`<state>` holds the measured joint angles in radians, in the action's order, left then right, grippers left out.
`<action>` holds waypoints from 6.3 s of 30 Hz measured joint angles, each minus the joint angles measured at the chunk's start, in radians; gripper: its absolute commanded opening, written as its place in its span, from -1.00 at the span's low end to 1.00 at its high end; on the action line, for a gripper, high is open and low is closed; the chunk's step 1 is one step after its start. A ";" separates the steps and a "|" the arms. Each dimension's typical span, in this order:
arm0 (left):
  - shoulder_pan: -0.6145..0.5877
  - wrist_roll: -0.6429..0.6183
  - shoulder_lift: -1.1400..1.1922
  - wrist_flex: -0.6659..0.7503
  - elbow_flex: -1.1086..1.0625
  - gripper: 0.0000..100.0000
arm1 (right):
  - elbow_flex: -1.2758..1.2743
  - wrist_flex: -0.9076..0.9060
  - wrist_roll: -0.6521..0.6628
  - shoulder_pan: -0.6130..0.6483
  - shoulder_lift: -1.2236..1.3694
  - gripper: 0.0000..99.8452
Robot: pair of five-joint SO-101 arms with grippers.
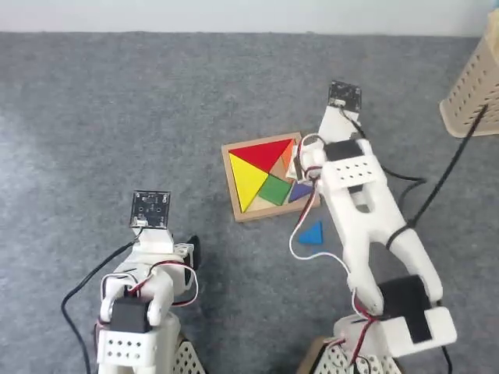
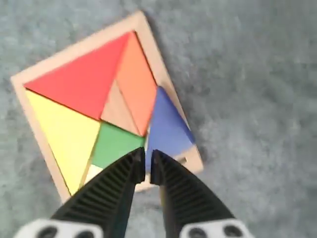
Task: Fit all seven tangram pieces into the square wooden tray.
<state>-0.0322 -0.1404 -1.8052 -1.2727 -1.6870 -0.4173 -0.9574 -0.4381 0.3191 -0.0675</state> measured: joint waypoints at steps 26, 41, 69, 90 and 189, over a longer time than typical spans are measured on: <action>0.000 0.000 0.000 0.000 0.000 -0.70 | -0.054 0.212 0.086 -0.035 0.176 -0.97; -0.002 0.000 0.000 0.000 0.000 -0.70 | -0.054 0.193 0.086 -0.005 0.176 -0.97; 0.000 0.000 0.000 0.000 0.000 -0.70 | -0.104 -0.224 0.644 0.089 -0.021 -0.62; -0.002 0.000 0.000 0.000 0.000 -0.70 | -0.132 -0.281 0.595 0.058 -0.005 -0.62; 0.000 0.000 0.000 0.000 0.000 -0.70 | -0.143 -0.163 0.393 0.077 0.173 -0.95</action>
<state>-0.0322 -0.1404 -1.8052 -1.2727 -1.6870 -0.5600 -1.1201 -0.0453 0.3959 0.1059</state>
